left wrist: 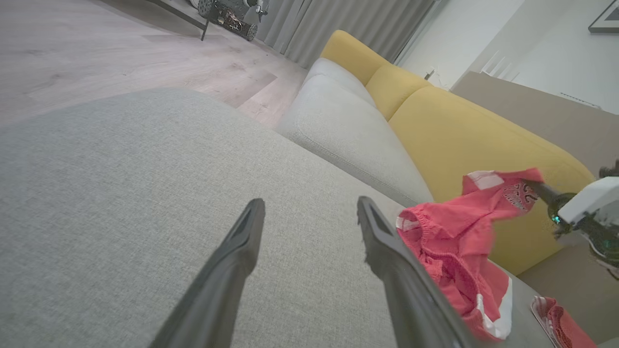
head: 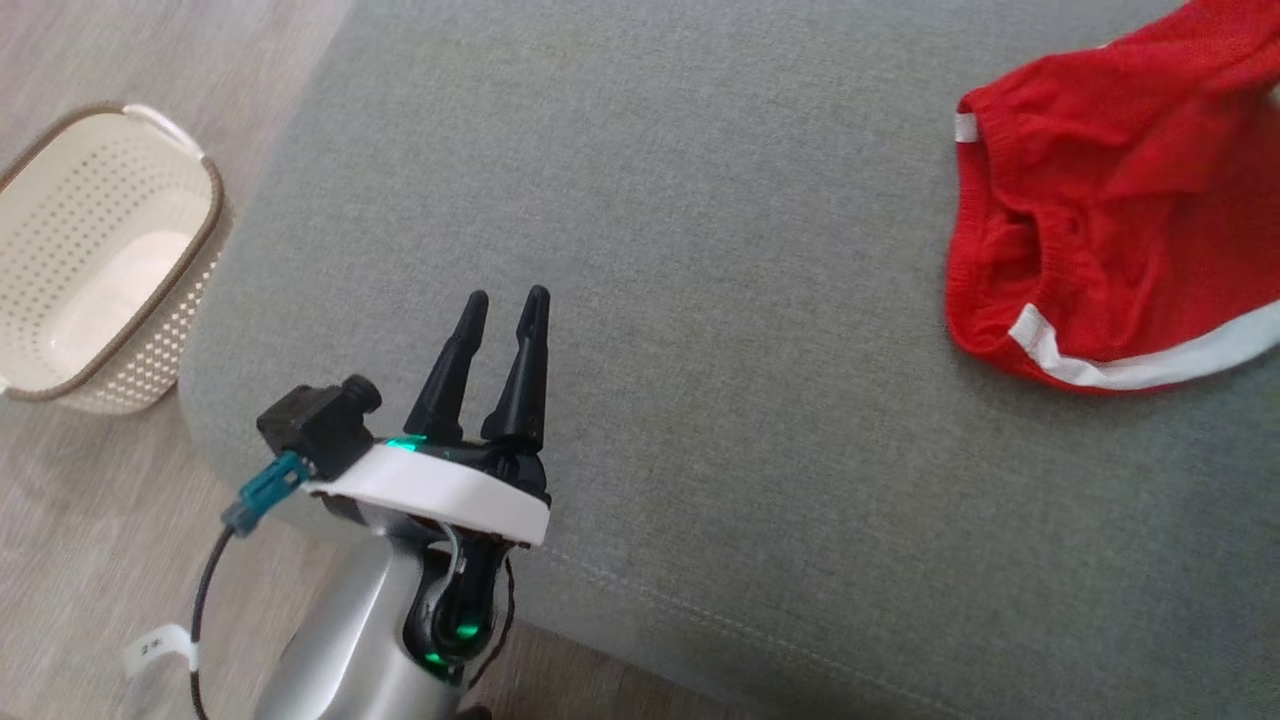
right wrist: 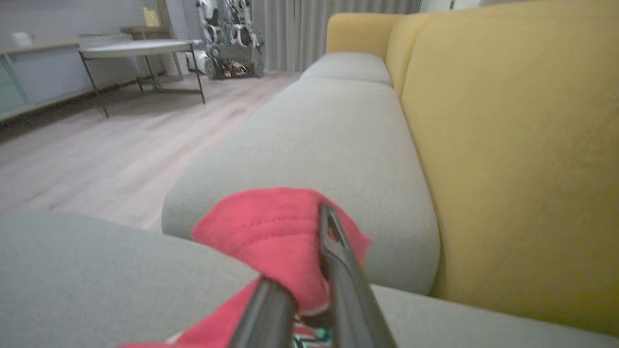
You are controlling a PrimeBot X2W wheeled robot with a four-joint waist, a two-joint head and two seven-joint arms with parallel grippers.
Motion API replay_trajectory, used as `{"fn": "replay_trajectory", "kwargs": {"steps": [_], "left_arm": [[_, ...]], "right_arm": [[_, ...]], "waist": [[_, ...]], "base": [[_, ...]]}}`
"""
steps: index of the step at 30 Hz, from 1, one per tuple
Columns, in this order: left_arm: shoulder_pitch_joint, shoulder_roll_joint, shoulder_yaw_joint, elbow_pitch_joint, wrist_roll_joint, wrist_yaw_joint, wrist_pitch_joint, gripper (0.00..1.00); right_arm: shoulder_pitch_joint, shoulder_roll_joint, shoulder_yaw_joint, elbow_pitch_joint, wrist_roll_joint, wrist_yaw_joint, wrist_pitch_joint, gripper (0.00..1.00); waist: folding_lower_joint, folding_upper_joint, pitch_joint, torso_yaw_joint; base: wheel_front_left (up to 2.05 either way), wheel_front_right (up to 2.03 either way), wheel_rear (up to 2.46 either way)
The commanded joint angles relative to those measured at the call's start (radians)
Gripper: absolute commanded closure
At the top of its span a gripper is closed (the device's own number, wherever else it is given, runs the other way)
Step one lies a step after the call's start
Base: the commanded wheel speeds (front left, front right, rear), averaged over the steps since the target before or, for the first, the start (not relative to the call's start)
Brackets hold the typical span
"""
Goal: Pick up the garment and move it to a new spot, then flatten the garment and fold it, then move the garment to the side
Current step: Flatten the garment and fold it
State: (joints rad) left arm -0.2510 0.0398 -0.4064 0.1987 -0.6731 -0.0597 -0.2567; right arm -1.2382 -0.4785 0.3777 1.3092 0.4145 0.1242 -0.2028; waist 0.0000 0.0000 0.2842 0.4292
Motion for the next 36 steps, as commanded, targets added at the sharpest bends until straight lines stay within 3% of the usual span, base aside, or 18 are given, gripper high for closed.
{"fn": "replay_trajectory", "kwargs": {"steps": [1,10,17,26,36], "left_arm": [[-0.025,0.01,0.032,-0.029,0.005,0.005,-0.005,0.0],[-0.023,0.01,0.043,-0.024,0.029,-0.001,-0.005,0.0],[-0.02,0.01,0.049,-0.025,0.049,-0.004,-0.005,0.0],[-0.014,0.01,0.043,-0.02,0.059,-0.005,-0.005,0.0],[-0.037,0.01,0.023,0.021,0.086,-0.018,-0.005,0.0]], "right_arm": [[0.027,0.026,-0.021,-0.019,-0.043,0.007,0.012,0.0],[0.073,0.09,-0.119,-0.019,-0.168,0.007,0.008,0.0],[0.136,0.174,-0.147,-0.038,-0.165,0.007,-0.041,0.0],[0.361,0.241,-0.142,-0.301,-0.065,0.007,-0.058,0.0],[0.717,0.294,-0.268,-0.691,-0.046,0.007,-0.059,0.0]], "waist": [[0.0,0.0,-0.011,-0.015],[0.0,0.0,-0.047,-0.094],[0.0,0.0,-0.1,-0.194],[0.0,0.0,-0.133,-0.365],[0.0,0.0,-0.118,-0.508]], "base": [[0.0,0.0,0.0],[0.0,0.0,0.0],[0.0,0.0,0.0],[0.0,0.0,0.0],[0.0,0.0,0.0]]}}
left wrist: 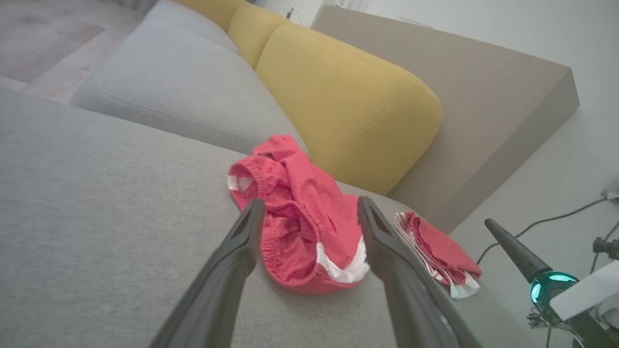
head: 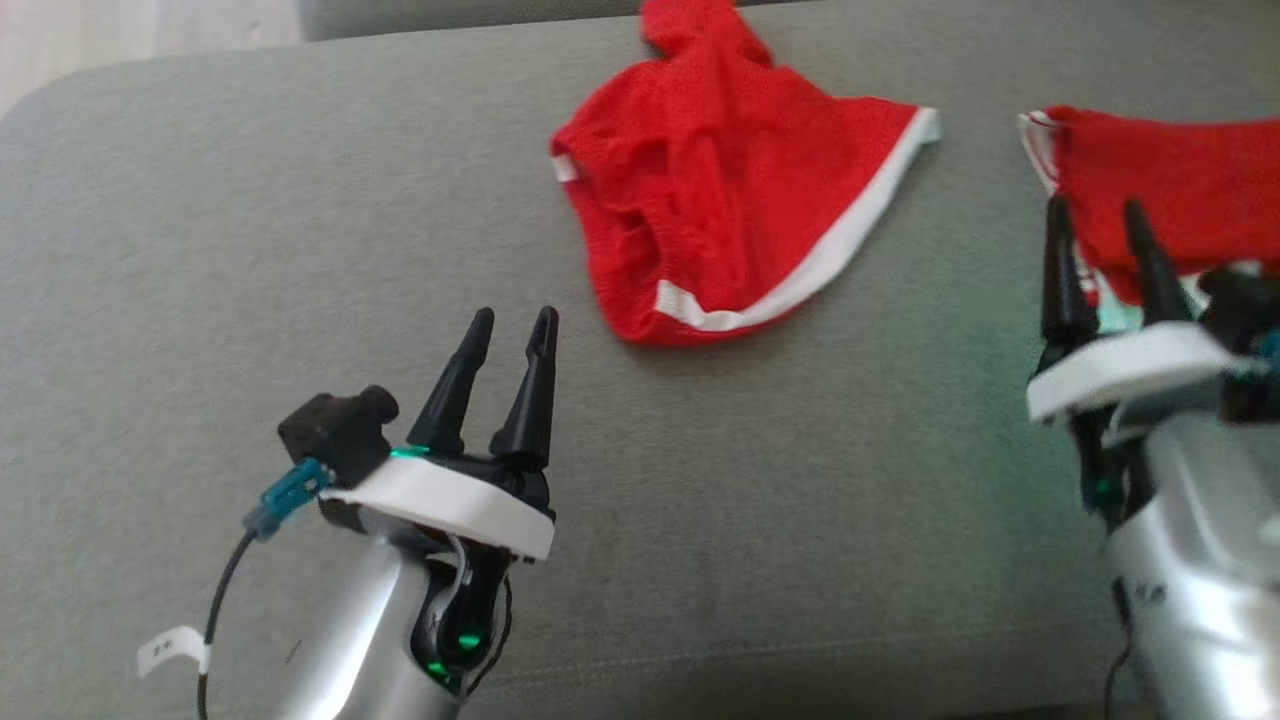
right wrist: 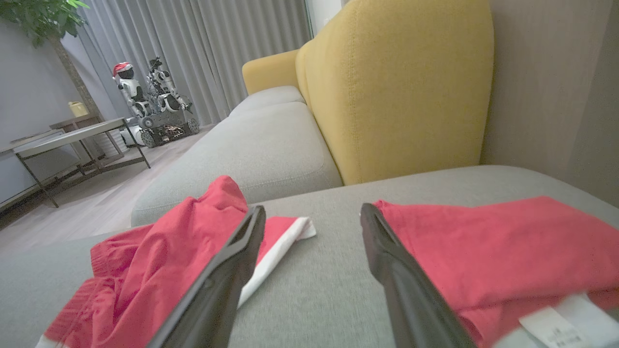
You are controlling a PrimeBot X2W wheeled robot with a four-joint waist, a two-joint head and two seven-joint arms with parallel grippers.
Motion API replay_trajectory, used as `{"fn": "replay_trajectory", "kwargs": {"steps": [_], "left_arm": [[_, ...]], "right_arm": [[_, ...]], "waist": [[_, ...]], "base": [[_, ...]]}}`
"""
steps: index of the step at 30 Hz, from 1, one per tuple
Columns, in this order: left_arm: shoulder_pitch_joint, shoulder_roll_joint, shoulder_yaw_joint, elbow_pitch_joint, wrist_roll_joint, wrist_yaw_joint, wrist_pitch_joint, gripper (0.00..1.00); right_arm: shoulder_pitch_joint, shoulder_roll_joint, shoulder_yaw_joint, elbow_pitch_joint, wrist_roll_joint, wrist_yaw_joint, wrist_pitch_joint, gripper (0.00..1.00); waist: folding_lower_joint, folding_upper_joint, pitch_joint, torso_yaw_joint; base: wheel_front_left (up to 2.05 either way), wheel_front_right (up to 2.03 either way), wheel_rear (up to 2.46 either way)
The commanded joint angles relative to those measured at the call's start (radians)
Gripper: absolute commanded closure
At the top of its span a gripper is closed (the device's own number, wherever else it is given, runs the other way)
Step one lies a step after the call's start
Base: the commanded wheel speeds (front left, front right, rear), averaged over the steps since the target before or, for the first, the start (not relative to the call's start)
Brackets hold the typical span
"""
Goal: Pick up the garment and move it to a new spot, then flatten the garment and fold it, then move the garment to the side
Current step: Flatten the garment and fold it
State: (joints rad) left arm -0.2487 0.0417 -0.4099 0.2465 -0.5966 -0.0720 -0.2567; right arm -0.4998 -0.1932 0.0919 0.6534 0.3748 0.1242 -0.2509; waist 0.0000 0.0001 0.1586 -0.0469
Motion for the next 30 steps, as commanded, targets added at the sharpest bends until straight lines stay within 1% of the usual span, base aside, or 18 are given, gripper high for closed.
{"fn": "replay_trajectory", "kwargs": {"steps": [1,5,9,17,25,30], "left_arm": [[-0.044,0.009,0.022,-0.016,0.013,-0.008,-0.005,0.0],[-0.072,0.009,-0.001,0.039,0.026,-0.018,-0.005,0.0],[-0.106,0.009,-0.001,0.078,0.034,-0.023,-0.005,0.0],[-0.153,0.009,-0.016,0.154,0.039,-0.032,-0.005,0.0],[-0.211,0.02,-0.07,0.229,0.045,-0.045,0.047,0.0],[-0.244,0.03,-0.083,0.274,0.06,-0.034,0.077,0.0]], "right_arm": [[0.004,0.015,0.004,-0.065,-0.02,0.007,-0.011,0.0],[0.083,0.056,-0.056,-0.178,-0.069,0.007,-0.011,0.0],[0.139,0.086,-0.073,-0.268,-0.116,0.007,-0.008,0.0],[0.203,0.126,-0.097,-0.34,-0.143,0.007,0.012,0.0],[0.214,0.14,-0.09,-0.366,-0.141,0.007,0.024,0.0],[0.215,0.142,-0.087,-0.369,-0.137,0.007,0.024,0.0]], "waist": [[0.0,-0.0001,0.013,-0.044],[0.0,-0.0001,0.02,-0.077],[0.0,-0.0001,0.032,-0.103],[0.0,-0.0001,0.034,-0.136],[0.0,-0.0001,0.038,-0.168],[0.0,-0.0001,0.043,-0.183]], "base": [[0.0,0.0,0.0],[0.0,0.0,0.0],[0.0,0.0,0.0],[0.0,0.0,0.0],[0.0,0.0,0.0],[0.0,0.0,0.0]]}}
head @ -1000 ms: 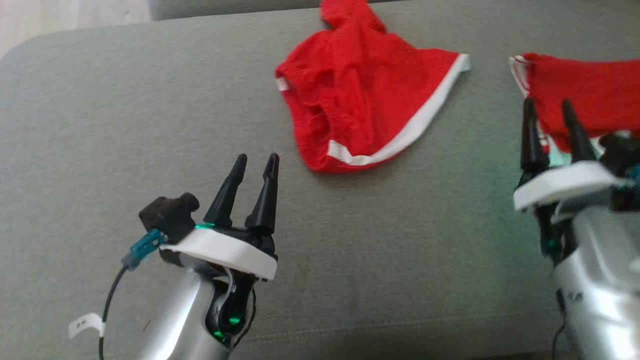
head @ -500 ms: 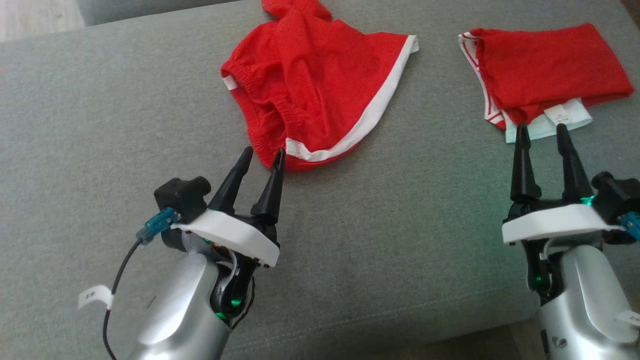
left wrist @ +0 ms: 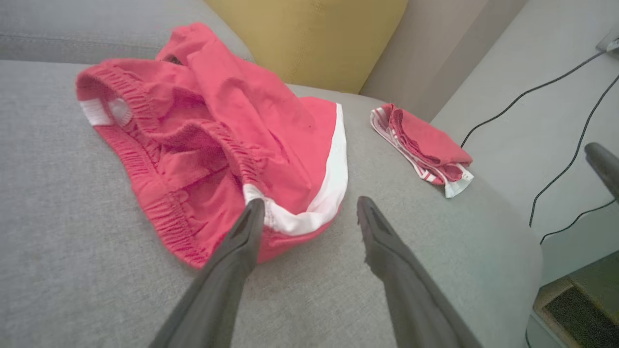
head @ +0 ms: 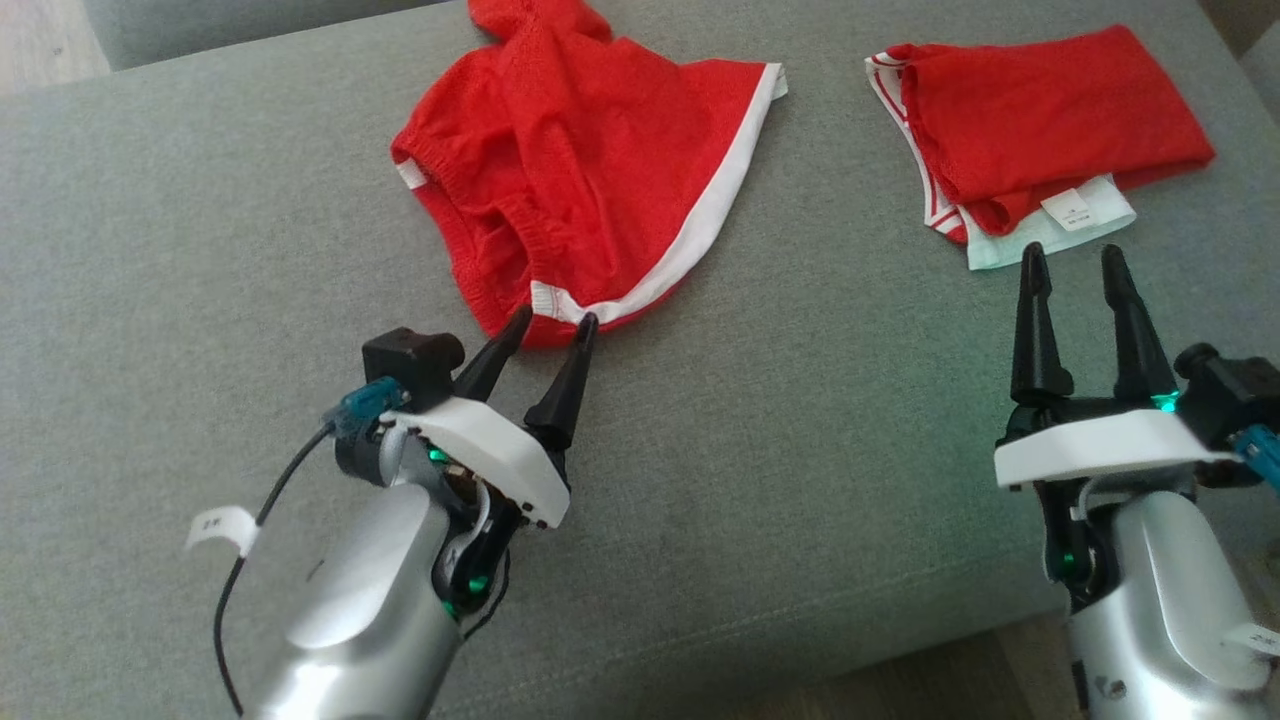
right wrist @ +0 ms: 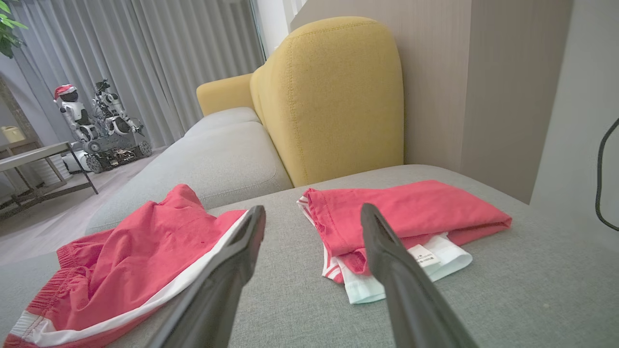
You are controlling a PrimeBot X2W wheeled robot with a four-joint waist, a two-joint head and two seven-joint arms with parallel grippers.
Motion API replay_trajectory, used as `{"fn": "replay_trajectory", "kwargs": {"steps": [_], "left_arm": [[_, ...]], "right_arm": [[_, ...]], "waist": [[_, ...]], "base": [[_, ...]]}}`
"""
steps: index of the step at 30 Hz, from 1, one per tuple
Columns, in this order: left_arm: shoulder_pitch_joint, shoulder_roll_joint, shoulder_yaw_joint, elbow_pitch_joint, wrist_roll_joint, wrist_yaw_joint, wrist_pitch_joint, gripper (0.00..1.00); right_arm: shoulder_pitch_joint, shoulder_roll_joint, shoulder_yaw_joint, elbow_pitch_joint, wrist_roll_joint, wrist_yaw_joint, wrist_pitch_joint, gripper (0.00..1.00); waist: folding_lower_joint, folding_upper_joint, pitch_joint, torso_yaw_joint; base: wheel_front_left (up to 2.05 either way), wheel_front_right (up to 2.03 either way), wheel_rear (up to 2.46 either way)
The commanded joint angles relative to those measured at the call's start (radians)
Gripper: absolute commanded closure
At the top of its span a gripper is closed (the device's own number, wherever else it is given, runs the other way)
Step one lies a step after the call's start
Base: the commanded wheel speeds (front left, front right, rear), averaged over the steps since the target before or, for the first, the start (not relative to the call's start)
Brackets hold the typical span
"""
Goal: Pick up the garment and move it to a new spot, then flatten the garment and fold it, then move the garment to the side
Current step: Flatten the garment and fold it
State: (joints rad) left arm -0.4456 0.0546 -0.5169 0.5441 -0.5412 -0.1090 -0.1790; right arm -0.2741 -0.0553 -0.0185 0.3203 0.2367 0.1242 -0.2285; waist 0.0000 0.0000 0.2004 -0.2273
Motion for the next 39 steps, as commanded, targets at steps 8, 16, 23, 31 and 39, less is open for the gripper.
{"fn": "replay_trajectory", "kwargs": {"steps": [8,16,23,31,39], "left_arm": [[-0.108,0.02,0.006,0.056,0.024,0.019,0.034,0.0],[-0.164,0.027,0.001,0.143,0.048,0.057,0.032,0.0],[-0.182,0.023,-0.014,0.195,0.045,0.049,0.038,0.0],[-0.206,0.015,-0.029,0.226,0.023,0.023,0.027,1.0],[-0.214,0.028,0.005,0.216,0.0,0.018,-0.053,1.0]], "right_arm": [[-0.013,0.005,0.041,-0.03,0.024,0.007,-0.004,0.0],[-0.018,0.005,0.054,-0.021,0.039,0.007,-0.011,0.0],[-0.019,0.005,0.057,-0.013,0.046,0.007,-0.017,0.0],[-0.024,0.005,0.057,-0.013,0.047,0.007,-0.021,0.0],[-0.033,0.005,0.05,-0.017,0.026,0.007,-0.018,0.0]], "waist": [[0.0,0.0,0.01,-0.02],[0.0,0.0,0.017,-0.035],[0.0,0.0,0.019,-0.039],[0.0,0.0,0.033,-0.03],[0.0,0.0,0.013,0.014]], "base": [[0.0,0.0,0.0],[0.0,0.0,0.0],[0.0,0.0,0.0],[0.0,0.0,0.0],[0.0,0.0,0.0]]}}
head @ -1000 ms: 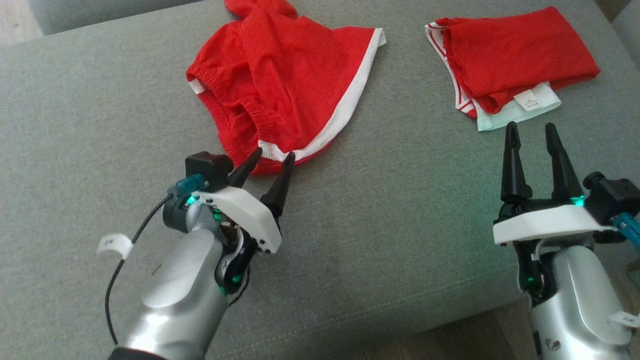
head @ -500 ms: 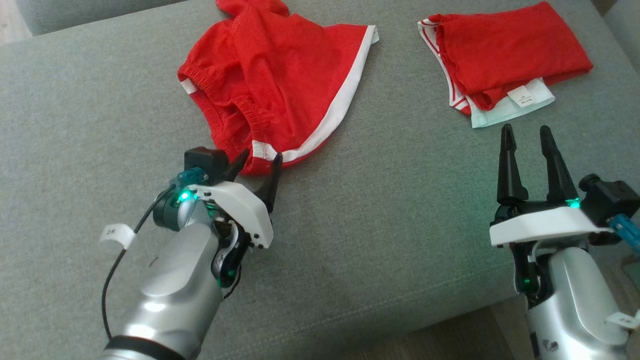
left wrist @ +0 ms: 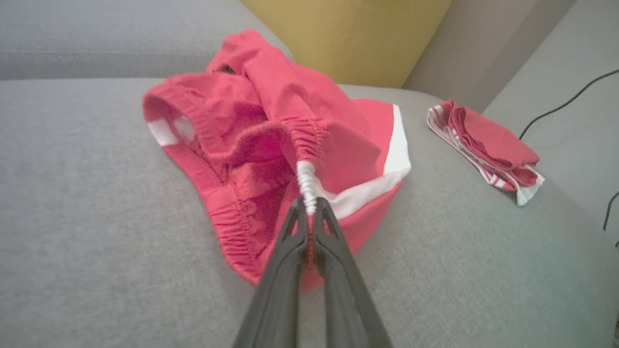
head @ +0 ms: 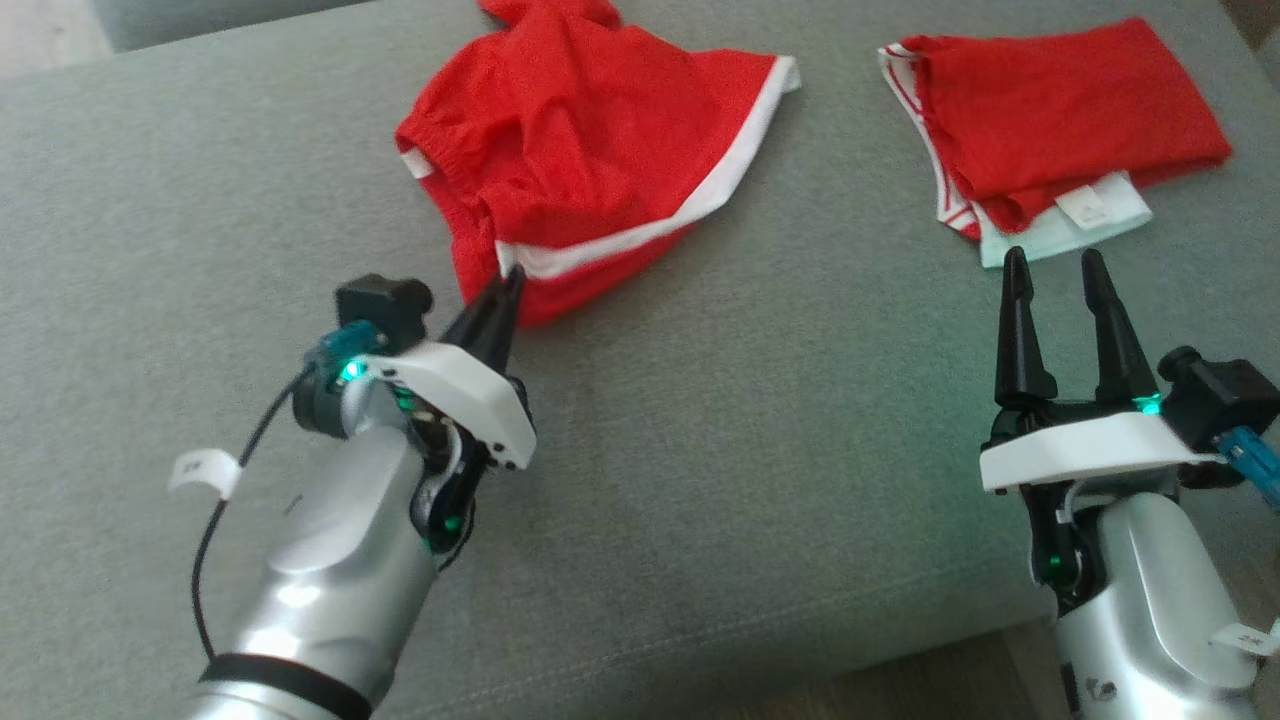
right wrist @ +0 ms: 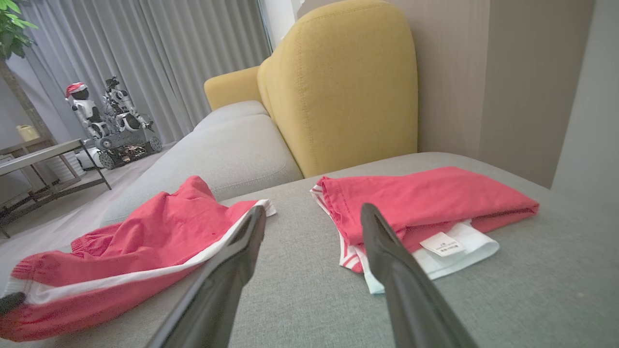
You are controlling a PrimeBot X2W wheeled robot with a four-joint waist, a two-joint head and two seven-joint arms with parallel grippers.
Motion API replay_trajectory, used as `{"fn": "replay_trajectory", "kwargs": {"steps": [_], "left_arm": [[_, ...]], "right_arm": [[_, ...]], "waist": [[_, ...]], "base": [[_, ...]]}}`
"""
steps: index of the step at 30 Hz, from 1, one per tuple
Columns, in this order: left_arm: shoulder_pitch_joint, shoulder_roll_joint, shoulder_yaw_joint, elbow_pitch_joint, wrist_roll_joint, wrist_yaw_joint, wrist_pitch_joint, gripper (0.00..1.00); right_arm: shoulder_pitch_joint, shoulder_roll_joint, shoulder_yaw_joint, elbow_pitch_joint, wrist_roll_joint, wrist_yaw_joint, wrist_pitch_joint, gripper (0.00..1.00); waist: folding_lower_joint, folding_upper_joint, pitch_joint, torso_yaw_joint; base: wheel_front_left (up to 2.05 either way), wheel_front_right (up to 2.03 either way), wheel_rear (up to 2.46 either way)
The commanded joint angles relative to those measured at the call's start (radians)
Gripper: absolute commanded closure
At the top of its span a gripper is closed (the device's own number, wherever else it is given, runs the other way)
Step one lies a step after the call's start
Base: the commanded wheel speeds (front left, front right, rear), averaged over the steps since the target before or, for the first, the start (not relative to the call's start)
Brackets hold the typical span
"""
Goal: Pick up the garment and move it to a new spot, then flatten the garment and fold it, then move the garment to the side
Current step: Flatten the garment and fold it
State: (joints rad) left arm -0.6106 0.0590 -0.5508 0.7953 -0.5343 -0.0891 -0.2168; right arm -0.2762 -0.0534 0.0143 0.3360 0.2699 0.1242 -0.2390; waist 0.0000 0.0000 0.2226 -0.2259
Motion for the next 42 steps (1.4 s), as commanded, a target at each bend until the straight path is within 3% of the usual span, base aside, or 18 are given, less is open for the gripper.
{"fn": "replay_trajectory", "kwargs": {"steps": [1,9,24,35,42], "left_arm": [[-0.046,0.028,0.046,-0.045,-0.007,0.0,-0.023,1.0],[0.019,0.052,0.088,-0.156,0.006,0.012,-0.044,1.0],[0.117,0.046,0.1,-0.249,0.029,0.024,-0.045,1.0],[0.106,0.034,0.103,-0.274,0.046,0.028,-0.045,1.0],[0.094,0.022,0.105,-0.29,0.056,0.024,-0.045,1.0]], "right_arm": [[-0.031,0.003,0.016,-0.033,-0.011,0.007,-0.005,0.0],[-0.019,0.003,0.021,-0.029,-0.03,0.007,0.022,0.0],[-0.058,0.003,0.085,0.062,0.034,0.007,0.112,0.0],[-0.245,0.002,0.047,0.254,0.093,0.007,0.198,0.0],[-0.356,-0.04,0.028,0.431,0.031,0.007,0.217,0.0]], "waist": [[0.0,0.0,-0.014,0.02],[0.0,0.0,-0.053,0.101],[0.0,0.0,-0.04,0.18],[0.0,0.0,0.01,0.239],[0.0,0.0,0.045,0.285]], "base": [[0.0,0.0,0.0],[0.0,0.0,0.0],[0.0,0.0,0.0],[0.0,0.0,0.0],[0.0,0.0,0.0]]}}
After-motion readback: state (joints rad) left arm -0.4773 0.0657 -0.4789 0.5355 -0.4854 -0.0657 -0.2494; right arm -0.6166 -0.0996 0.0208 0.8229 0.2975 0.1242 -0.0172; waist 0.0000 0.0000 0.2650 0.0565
